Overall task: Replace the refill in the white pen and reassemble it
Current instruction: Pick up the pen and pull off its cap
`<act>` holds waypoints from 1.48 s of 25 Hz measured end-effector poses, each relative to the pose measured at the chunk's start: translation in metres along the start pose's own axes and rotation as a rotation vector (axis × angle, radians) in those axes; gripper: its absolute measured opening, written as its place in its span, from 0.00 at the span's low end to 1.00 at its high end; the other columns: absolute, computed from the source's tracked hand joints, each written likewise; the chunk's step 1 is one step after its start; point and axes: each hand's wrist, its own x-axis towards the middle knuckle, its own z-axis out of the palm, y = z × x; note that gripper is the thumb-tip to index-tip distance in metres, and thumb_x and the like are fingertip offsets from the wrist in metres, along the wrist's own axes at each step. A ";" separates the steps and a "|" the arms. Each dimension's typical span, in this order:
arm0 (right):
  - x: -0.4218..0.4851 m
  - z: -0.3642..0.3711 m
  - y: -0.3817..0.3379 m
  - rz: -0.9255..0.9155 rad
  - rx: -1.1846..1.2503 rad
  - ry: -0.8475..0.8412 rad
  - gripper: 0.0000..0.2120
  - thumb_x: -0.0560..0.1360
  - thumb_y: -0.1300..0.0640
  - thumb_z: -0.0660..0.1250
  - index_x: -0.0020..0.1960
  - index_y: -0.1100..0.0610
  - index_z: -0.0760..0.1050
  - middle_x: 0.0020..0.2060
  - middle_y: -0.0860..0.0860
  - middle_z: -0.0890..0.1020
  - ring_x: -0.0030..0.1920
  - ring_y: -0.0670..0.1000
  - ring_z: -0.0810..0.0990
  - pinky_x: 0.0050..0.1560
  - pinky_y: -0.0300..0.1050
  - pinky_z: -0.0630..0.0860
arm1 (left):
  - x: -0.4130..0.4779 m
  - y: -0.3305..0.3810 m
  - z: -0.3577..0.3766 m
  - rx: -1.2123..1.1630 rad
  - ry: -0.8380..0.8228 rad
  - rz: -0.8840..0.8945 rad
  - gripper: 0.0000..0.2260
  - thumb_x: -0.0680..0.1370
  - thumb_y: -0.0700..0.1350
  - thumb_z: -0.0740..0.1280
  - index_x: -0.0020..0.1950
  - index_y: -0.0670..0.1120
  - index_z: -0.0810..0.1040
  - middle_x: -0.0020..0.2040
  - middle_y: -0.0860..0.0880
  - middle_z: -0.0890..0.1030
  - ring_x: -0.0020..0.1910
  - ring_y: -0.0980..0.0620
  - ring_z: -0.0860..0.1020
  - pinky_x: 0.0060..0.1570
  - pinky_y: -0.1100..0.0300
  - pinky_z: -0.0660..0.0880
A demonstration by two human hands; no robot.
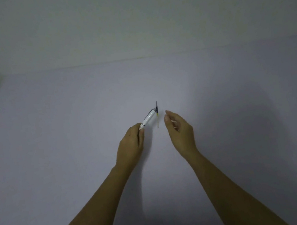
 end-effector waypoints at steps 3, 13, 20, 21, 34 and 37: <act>-0.007 0.004 -0.016 0.033 0.119 -0.038 0.08 0.75 0.50 0.66 0.53 0.48 0.79 0.43 0.41 0.83 0.44 0.42 0.82 0.44 0.26 0.75 | -0.013 0.008 -0.008 0.164 0.175 0.139 0.15 0.79 0.51 0.55 0.57 0.46 0.77 0.38 0.47 0.82 0.32 0.49 0.78 0.26 0.56 0.75; -0.011 -0.010 -0.020 0.118 0.231 -0.016 0.02 0.73 0.56 0.70 0.45 0.52 0.78 0.43 0.52 0.85 0.48 0.52 0.84 0.54 0.47 0.79 | -0.020 0.023 -0.003 0.189 0.322 0.263 0.12 0.75 0.52 0.63 0.53 0.50 0.82 0.23 0.50 0.75 0.20 0.53 0.69 0.19 0.64 0.63; -0.005 -0.025 0.010 0.198 0.297 0.146 0.04 0.73 0.58 0.69 0.48 0.54 0.80 0.43 0.53 0.84 0.44 0.47 0.82 0.50 0.41 0.78 | -0.026 0.014 -0.009 0.130 0.155 0.202 0.19 0.76 0.57 0.59 0.59 0.48 0.79 0.27 0.49 0.77 0.24 0.52 0.73 0.21 0.61 0.70; -0.005 -0.028 0.018 0.225 0.249 0.186 0.05 0.73 0.58 0.70 0.48 0.55 0.80 0.44 0.54 0.84 0.46 0.50 0.81 0.51 0.44 0.77 | -0.028 0.012 -0.009 0.093 0.128 0.163 0.19 0.76 0.54 0.59 0.61 0.47 0.77 0.29 0.49 0.77 0.26 0.52 0.73 0.24 0.61 0.70; -0.012 -0.019 0.055 0.220 -0.289 0.211 0.09 0.73 0.58 0.70 0.49 0.64 0.80 0.47 0.60 0.84 0.46 0.55 0.81 0.44 0.38 0.71 | -0.030 0.011 -0.002 -0.155 -0.024 -0.003 0.05 0.79 0.41 0.60 0.48 0.45 0.75 0.34 0.51 0.74 0.30 0.58 0.70 0.32 0.74 0.65; -0.012 -0.019 0.053 0.238 -0.312 0.210 0.11 0.73 0.57 0.69 0.51 0.64 0.80 0.49 0.60 0.84 0.49 0.56 0.81 0.46 0.39 0.71 | -0.032 0.010 0.000 -0.155 -0.034 -0.019 0.06 0.79 0.42 0.60 0.50 0.45 0.75 0.36 0.51 0.75 0.31 0.58 0.71 0.31 0.74 0.65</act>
